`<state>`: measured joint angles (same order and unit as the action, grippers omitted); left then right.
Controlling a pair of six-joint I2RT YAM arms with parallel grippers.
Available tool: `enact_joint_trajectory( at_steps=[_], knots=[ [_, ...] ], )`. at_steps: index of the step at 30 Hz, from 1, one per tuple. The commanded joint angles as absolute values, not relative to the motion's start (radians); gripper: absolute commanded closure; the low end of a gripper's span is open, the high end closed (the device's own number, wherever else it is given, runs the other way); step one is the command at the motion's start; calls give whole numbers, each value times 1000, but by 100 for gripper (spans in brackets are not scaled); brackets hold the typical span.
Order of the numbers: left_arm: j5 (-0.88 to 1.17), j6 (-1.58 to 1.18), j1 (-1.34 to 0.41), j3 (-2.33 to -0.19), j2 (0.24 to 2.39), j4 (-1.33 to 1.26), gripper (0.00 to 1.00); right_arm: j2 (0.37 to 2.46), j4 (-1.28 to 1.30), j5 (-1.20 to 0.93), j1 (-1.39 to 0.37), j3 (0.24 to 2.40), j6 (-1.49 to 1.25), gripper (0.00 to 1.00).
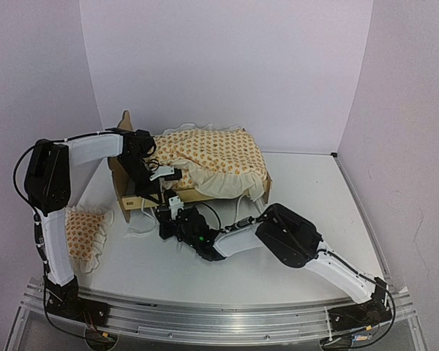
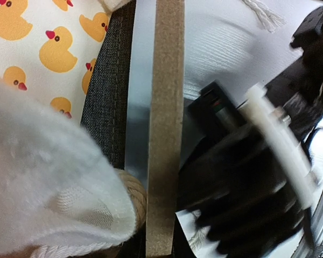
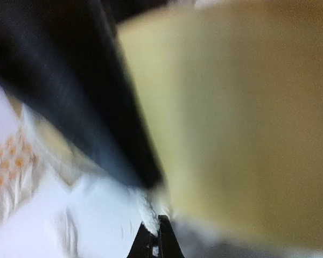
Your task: Set up the pet bed
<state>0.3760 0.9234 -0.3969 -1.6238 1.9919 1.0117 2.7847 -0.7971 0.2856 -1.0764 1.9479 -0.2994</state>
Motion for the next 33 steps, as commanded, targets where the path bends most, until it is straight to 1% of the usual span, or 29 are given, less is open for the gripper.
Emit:
enact_joint_trajectory(
  at_steps=[1,3,6,9,11,15,17,18,19,21,25,28,33],
  knots=[
    [449,783,-327,-1681,1957,991,100,2506,-713,61,-1058,1602,-284,100],
    [420,798,-324,-1685,1958,972,100,2361,-667,-90,-1058,1446,-304,100],
    [392,816,-323,-1671,1962,949,100,2213,-508,-233,-1059,1321,-340,100],
    [386,818,-323,-1662,1963,948,100,2130,-329,-332,-1060,1308,-333,100],
    [386,815,-322,-1655,1959,946,100,2123,-238,-392,-1060,1351,-322,100],
    [381,816,-322,-1637,1946,935,100,2126,-168,-514,-1059,1411,-362,100],
    [392,828,-323,-1635,1938,957,95,2118,-142,-516,-1059,1426,-384,100],
    [403,834,-322,-1634,1930,964,88,2115,-120,-507,-1059,1432,-386,100],
    [418,839,-323,-1628,1915,968,78,2115,-98,-494,-1059,1445,-393,100],
    [455,847,-325,-1622,1883,972,66,2124,-86,-491,-1058,1479,-409,100],
    [562,877,-329,-1630,1813,1012,50,2160,-78,-526,-1046,1566,-478,100],
    [653,918,-329,-1622,1760,1056,45,2174,-78,-567,-1034,1606,-540,100],
    [790,982,-329,-1534,1620,1145,44,2177,-77,-592,-1027,1627,-615,100]
  ],
)
